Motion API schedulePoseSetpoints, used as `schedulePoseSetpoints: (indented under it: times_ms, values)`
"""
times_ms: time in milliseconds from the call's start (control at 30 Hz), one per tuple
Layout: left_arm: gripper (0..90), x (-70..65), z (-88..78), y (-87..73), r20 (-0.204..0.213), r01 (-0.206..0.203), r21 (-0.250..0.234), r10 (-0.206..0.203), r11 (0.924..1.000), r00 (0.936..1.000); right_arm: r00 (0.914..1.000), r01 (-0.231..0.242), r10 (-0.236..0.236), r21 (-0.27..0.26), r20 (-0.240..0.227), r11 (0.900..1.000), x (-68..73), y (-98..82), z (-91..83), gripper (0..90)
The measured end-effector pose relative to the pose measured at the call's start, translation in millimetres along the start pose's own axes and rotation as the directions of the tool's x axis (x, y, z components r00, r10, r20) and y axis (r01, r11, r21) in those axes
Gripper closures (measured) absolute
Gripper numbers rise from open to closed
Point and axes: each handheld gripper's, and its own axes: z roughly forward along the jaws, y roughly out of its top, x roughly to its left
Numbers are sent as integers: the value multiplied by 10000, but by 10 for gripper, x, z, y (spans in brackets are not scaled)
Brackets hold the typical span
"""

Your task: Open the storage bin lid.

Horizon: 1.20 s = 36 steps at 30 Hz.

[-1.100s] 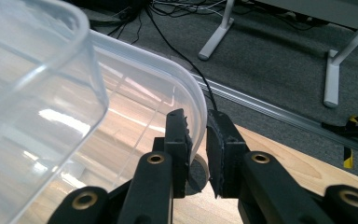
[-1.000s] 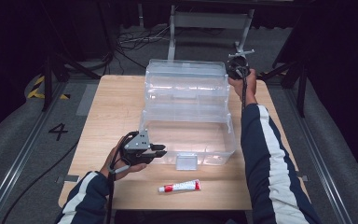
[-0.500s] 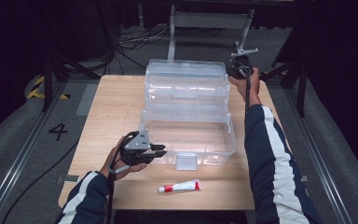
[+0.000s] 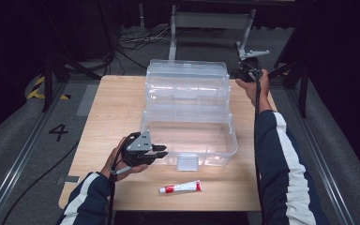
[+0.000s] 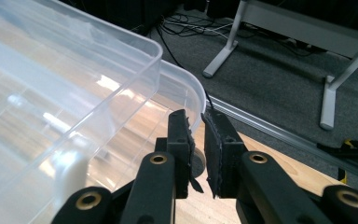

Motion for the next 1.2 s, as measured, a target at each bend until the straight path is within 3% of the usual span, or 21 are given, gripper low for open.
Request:
schedulePoseSetpoints:
  times_ms: [333,667,1033,1200]
  values:
    - [762,-9,7,4,-45,32,18,-32,10000,10000,9997,234,-235,-301,-57,9993,16,-106,-269,807]
    - [761,-10,6,6,-78,-10,52,10,10000,10000,9971,574,-608,-737,-447,9956,96,-234,-602,809]
    - [758,-21,24,16,-159,-98,143,101,9998,9998,9875,1196,-1297,-1106,-893,9866,231,-370,-963,806]
    - [748,-21,34,22,-146,-162,225,165,9996,9998,9794,1507,-1653,-1249,-1163,9807,325,-439,-1159,800]
